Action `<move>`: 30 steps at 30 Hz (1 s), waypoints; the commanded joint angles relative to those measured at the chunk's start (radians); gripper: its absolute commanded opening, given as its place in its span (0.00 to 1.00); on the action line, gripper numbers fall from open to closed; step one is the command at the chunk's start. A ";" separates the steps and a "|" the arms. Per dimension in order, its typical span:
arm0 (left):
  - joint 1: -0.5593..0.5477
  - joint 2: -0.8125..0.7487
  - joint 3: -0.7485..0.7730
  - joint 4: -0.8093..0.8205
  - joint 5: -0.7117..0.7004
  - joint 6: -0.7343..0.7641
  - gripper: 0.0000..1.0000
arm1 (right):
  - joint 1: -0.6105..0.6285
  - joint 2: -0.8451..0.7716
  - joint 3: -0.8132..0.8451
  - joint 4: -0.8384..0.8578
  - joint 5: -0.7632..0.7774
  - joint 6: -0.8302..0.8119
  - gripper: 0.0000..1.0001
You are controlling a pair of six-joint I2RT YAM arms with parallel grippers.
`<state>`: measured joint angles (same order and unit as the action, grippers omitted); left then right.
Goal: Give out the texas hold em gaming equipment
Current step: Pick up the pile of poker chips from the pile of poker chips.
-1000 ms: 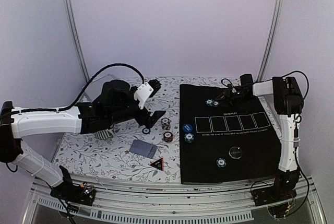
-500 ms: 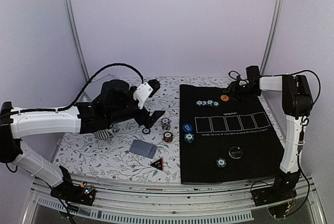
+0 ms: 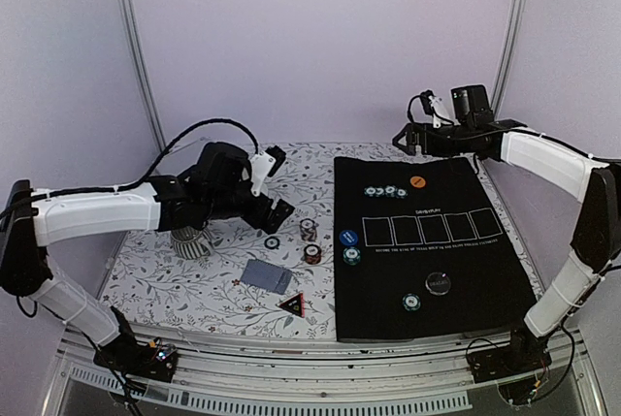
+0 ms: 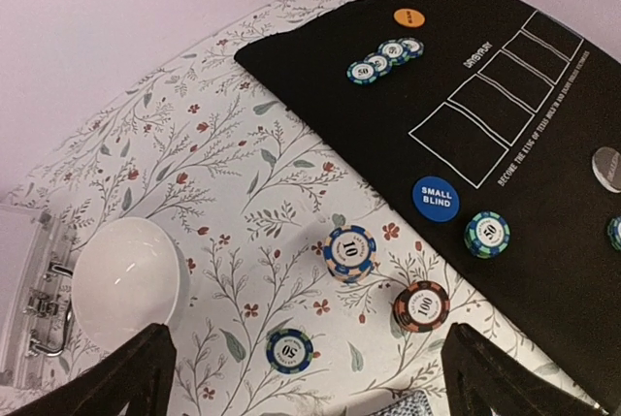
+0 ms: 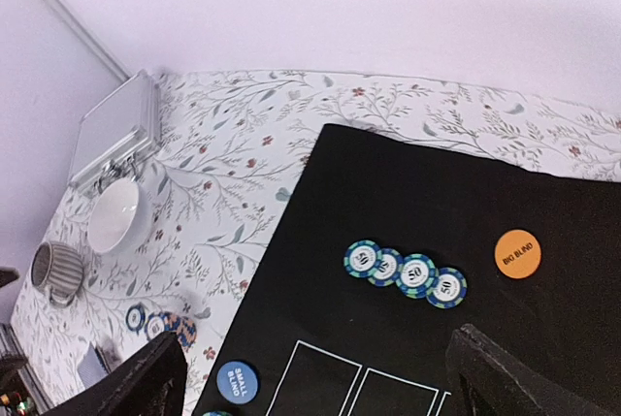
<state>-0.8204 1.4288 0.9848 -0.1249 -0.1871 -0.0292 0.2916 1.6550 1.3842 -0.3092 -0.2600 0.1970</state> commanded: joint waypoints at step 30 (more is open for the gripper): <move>0.038 0.731 0.607 -0.297 0.142 -0.044 0.76 | 0.029 -0.086 -0.163 -0.101 0.049 -0.078 0.99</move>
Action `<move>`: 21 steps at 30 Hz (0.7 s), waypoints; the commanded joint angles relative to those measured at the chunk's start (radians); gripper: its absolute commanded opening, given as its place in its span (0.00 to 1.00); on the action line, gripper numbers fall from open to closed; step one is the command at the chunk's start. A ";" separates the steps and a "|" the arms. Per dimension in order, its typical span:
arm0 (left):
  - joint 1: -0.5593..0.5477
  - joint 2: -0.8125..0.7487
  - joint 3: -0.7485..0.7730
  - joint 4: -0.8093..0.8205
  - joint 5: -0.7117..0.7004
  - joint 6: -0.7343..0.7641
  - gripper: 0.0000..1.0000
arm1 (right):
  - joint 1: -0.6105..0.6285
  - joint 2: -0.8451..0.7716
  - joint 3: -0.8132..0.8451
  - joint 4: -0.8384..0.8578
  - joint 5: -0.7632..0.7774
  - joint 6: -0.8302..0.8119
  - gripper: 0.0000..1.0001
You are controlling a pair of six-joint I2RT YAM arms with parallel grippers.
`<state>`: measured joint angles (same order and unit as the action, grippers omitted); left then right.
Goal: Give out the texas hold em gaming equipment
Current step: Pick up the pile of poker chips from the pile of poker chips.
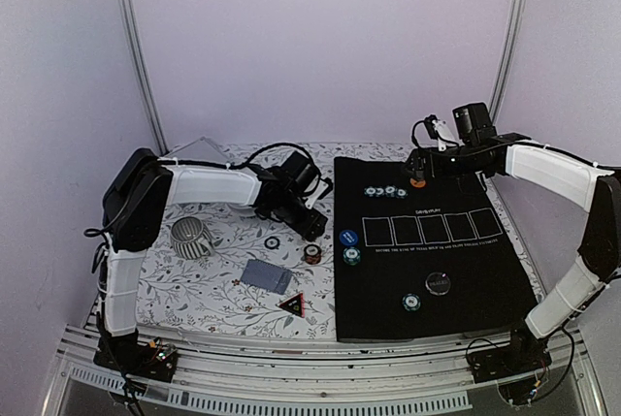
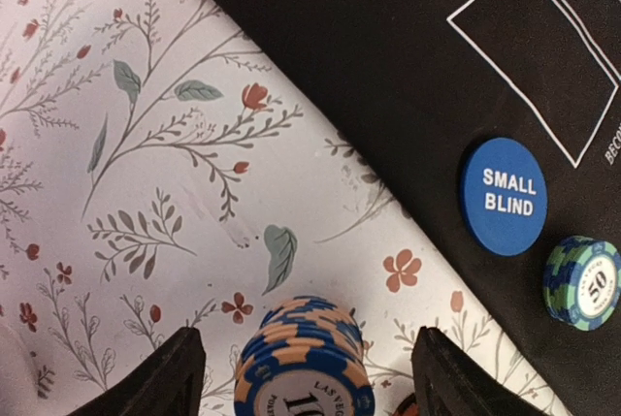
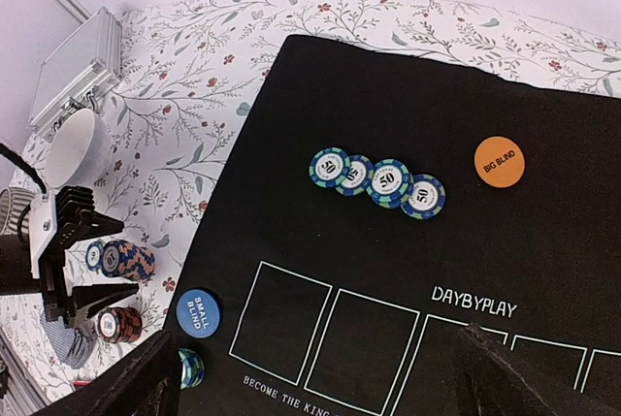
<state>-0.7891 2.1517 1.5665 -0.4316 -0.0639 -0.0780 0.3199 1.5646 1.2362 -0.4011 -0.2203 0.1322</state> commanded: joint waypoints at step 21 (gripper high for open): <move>0.009 -0.043 0.016 0.004 0.010 0.007 0.00 | 0.001 0.008 -0.009 -0.016 0.020 -0.023 0.99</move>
<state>-0.7887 2.1509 1.5768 -0.4221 -0.0620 -0.0734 0.3199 1.5711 1.2324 -0.4046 -0.2146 0.1150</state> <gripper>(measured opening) 0.351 0.988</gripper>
